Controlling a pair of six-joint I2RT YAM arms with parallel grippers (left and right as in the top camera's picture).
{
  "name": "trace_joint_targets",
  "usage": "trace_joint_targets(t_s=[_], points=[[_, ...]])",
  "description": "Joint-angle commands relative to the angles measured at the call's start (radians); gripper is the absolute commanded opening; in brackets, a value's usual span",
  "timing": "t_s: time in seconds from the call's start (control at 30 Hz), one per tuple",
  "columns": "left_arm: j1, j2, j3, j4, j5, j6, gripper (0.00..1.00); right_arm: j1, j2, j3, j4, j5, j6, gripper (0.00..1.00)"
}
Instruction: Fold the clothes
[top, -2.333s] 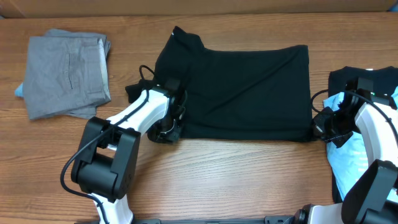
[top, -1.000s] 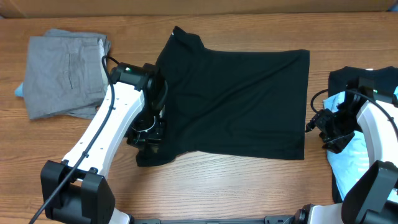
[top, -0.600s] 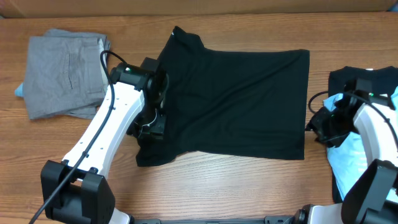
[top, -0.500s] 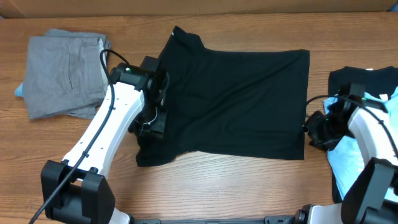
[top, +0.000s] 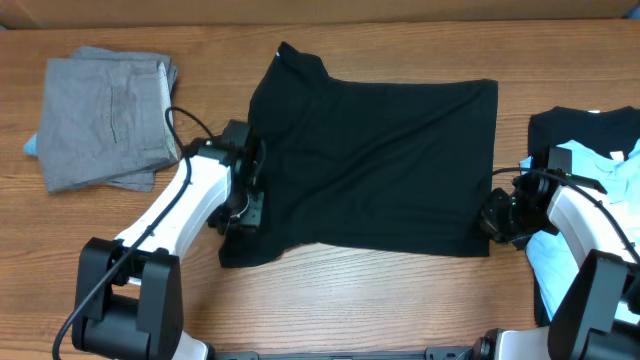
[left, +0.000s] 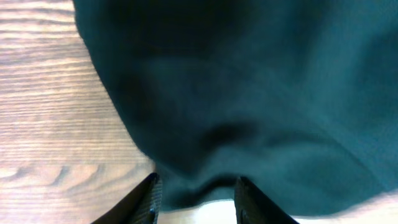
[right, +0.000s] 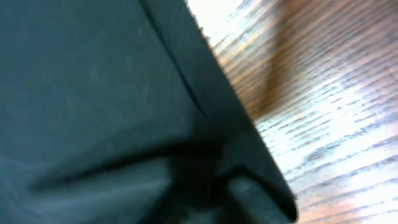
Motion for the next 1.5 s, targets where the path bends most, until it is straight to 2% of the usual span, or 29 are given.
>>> trace_joint_targets(t_s=[0.0,0.2,0.37,0.47,0.5,0.6,0.7,0.77,0.87,0.97,1.0,1.03,1.1,1.27,1.47], points=[[0.011,0.009,-0.076,0.068,-0.015,0.028,0.41,-0.005,-0.022,0.019,-0.053,-0.005,-0.021,0.04],[0.011,0.009,-0.153,0.139,-0.013,0.028,0.42,-0.021,-0.051,0.12,-0.326,0.036,0.031,0.04],[0.011,0.009,-0.157,0.139,-0.013,0.046,0.45,-0.021,-0.097,0.139,-0.428,0.055,0.056,0.06],[0.011,0.009,-0.157,0.139,-0.013,0.046,0.47,-0.021,-0.107,0.139,-0.442,0.096,0.056,0.57],[0.011,0.009,-0.157,0.138,-0.013,0.047,0.49,-0.021,-0.107,0.138,-0.438,0.103,0.058,0.68],[0.011,0.009,-0.157,0.136,-0.013,0.054,0.49,-0.021,-0.106,0.134,-0.408,0.104,0.06,0.77],[0.011,0.009,-0.157,0.135,-0.016,0.054,0.49,-0.021,-0.106,0.113,-0.357,0.099,0.079,0.74],[0.011,0.009,-0.157,0.135,-0.016,0.054,0.49,-0.019,-0.106,0.086,-0.337,0.074,0.078,0.67],[0.011,0.009,-0.157,0.135,-0.015,0.054,0.5,-0.019,-0.106,0.031,-0.311,0.045,0.078,0.5],[0.011,0.009,-0.157,0.135,-0.015,0.053,0.5,-0.019,-0.106,-0.035,-0.256,-0.009,0.078,0.5],[0.011,0.009,-0.157,0.135,-0.015,0.053,0.5,-0.019,-0.106,-0.056,-0.233,-0.021,0.079,0.41],[0.011,0.009,-0.157,0.135,-0.016,0.054,0.5,-0.019,-0.106,-0.076,-0.214,-0.024,0.085,0.22],[0.011,0.009,-0.157,0.135,-0.016,0.054,0.5,-0.02,-0.106,-0.122,-0.186,-0.013,0.127,0.05],[0.011,0.009,-0.157,0.108,-0.017,0.053,0.48,-0.028,-0.106,-0.16,-0.192,0.127,0.266,0.04],[0.013,0.009,-0.157,0.042,-0.069,0.02,0.49,-0.066,-0.108,-0.151,-0.217,0.132,0.281,0.04]])
